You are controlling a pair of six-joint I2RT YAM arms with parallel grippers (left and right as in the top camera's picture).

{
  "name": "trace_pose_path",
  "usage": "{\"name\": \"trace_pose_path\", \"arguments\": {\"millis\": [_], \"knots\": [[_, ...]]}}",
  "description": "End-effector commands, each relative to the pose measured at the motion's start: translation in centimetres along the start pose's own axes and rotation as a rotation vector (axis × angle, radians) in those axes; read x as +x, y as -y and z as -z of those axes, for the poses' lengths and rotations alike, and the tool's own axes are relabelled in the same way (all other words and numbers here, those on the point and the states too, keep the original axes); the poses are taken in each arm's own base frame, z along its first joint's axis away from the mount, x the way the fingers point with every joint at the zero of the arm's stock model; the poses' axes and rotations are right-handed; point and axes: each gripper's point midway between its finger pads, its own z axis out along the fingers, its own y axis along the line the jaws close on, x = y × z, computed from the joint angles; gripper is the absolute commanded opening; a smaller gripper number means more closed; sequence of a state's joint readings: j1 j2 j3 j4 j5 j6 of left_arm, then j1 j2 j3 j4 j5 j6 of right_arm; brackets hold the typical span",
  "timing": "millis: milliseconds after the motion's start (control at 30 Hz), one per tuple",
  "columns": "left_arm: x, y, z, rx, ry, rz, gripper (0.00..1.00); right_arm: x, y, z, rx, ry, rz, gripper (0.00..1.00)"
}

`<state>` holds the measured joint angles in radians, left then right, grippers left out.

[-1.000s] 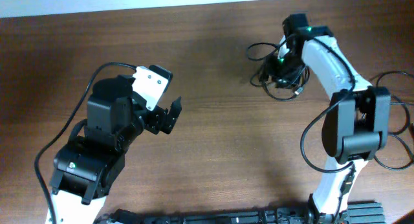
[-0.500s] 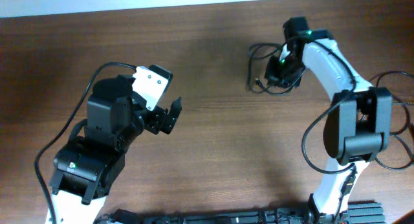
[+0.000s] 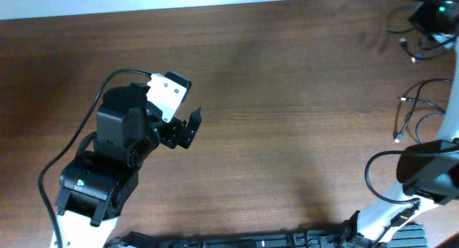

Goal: Untangle cables
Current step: 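Grasp the cables and move them to the right table edge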

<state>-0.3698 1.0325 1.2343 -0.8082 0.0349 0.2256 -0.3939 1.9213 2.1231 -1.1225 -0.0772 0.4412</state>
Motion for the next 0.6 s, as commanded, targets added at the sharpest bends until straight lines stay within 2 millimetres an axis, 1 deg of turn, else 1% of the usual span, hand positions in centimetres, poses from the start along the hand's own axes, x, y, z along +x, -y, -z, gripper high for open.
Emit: {"name": "trace_pose_path", "arguments": {"millis": [0, 100, 167, 233, 300, 367, 400, 433, 467, 500, 533, 567], "knots": [[-0.2, -0.1, 0.1, 0.004, 0.008, -0.012, 0.99, -2.9, 1.9, 1.3, 0.014, 0.092, -0.032, 0.04], [-0.2, -0.1, 0.1, 0.004, 0.008, -0.012, 0.99, -4.7, 2.9, 0.8, 0.013, 0.146, -0.051, 0.04], [-0.2, -0.1, 0.1, 0.004, 0.008, -0.012, 0.99, -5.9, 3.8, -0.3, 0.048, 0.185, -0.056, 0.04], [-0.2, -0.1, 0.1, 0.004, 0.008, -0.012, 0.99, -6.5, 4.3, -2.0, 0.073, 0.200, -0.059, 0.04], [-0.2, -0.1, 0.1, 0.004, 0.008, -0.012, 0.99, -6.2, 4.7, -4.2, 0.082, 0.175, -0.079, 0.04], [-0.2, -0.1, 0.1, 0.004, 0.008, -0.012, 0.99, -5.4, 5.4, -6.9, 0.102, 0.131, -0.082, 0.04], [-0.2, -0.1, 0.1, 0.004, 0.008, -0.012, 0.99, -4.7, 6.0, -8.7, 0.116, 0.098, -0.085, 0.04], [-0.2, -0.1, 0.1, 0.004, 0.008, -0.012, 0.99, -4.3, 6.3, -9.9, 0.123, 0.081, -0.085, 0.04], [-0.2, -0.1, 0.1, 0.004, 0.008, -0.012, 0.99, -3.9, 6.8, -12.2, 0.132, 0.062, -0.087, 0.04], [-0.2, -0.1, 0.1, 0.004, 0.008, -0.012, 0.99, -3.5, 7.1, -13.5, 0.137, 0.050, -0.087, 0.05], [-0.2, -0.1, 0.1, 0.004, 0.008, -0.012, 0.99, -2.8, 7.5, -14.9, 0.146, 0.026, -0.089, 0.04], [-0.2, -0.1, 0.1, 0.004, 0.008, -0.012, 0.99, -1.7, 7.8, -16.6, 0.137, -0.018, -0.093, 0.04]]}}
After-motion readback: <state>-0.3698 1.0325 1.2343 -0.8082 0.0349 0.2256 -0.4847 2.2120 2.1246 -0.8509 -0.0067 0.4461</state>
